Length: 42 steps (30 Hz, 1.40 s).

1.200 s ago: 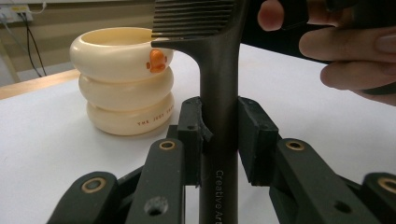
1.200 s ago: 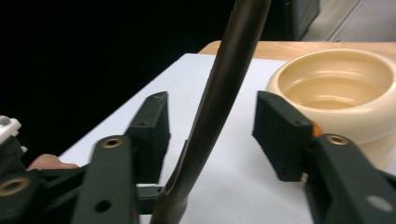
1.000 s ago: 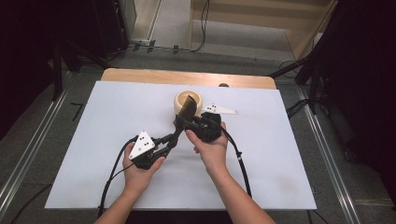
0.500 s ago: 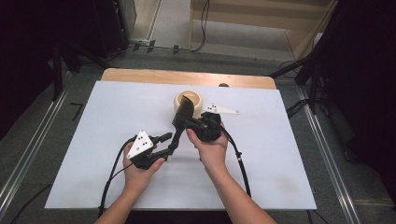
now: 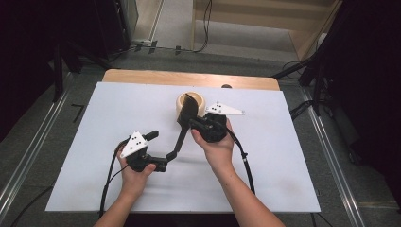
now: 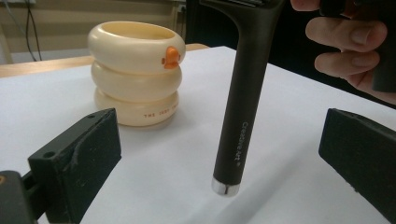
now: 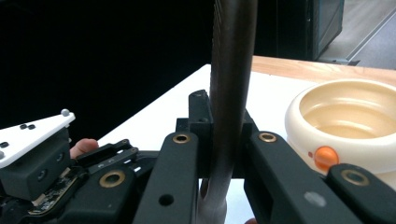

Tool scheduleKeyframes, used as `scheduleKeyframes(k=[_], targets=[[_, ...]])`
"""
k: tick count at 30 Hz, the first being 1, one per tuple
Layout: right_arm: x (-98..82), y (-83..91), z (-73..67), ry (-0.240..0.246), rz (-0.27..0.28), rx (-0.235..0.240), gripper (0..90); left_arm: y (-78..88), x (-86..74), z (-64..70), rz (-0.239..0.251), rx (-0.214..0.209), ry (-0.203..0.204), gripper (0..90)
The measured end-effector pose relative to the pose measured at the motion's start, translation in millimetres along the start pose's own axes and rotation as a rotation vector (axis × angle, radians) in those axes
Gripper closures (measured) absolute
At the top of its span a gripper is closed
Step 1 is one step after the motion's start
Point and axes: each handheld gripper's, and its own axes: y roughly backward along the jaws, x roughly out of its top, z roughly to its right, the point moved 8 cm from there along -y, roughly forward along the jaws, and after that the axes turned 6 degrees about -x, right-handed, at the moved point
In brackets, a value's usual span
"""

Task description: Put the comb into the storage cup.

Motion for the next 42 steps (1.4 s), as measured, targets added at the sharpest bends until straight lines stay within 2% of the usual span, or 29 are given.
scheduleKeyframes(k=[8,22,35,42], targets=[[6.0,1.0,0.1,0.02,0.021,0.001,83.5,17.8,-0.6,-9.2,0.023,0.034,0.014,0.0],[18.1,5.8,1.6,0.068,0.055,-0.012,83.5,52.3,-8.8,-26.0,0.028,0.109,0.017,0.0],[26.2,8.1,8.2,0.065,0.07,-0.019,83.5,89.4,-18.2,-41.7,0.018,0.19,0.018,0.0],[30.3,7.9,13.5,0.064,0.076,-0.033,83.5,105.4,-20.9,-44.8,0.016,0.211,0.016,0.0]])
